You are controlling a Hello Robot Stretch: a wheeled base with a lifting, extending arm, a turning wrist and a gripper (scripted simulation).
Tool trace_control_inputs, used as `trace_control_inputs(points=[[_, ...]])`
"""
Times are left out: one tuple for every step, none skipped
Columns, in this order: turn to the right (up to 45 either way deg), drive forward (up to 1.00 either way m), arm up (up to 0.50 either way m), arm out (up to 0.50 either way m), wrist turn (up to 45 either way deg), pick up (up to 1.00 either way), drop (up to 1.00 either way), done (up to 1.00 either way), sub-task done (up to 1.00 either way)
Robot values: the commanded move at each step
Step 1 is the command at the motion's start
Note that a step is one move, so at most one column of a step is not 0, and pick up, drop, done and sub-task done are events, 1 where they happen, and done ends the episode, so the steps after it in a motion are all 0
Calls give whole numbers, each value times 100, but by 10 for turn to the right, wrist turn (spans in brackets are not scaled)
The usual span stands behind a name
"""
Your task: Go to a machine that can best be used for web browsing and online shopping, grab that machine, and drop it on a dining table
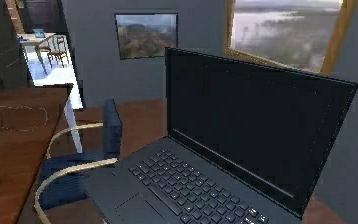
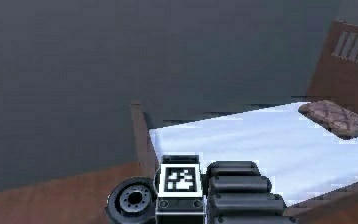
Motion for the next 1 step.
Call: trace_control_inputs(points=[[0,100,0,0,0,0,0,0,0]])
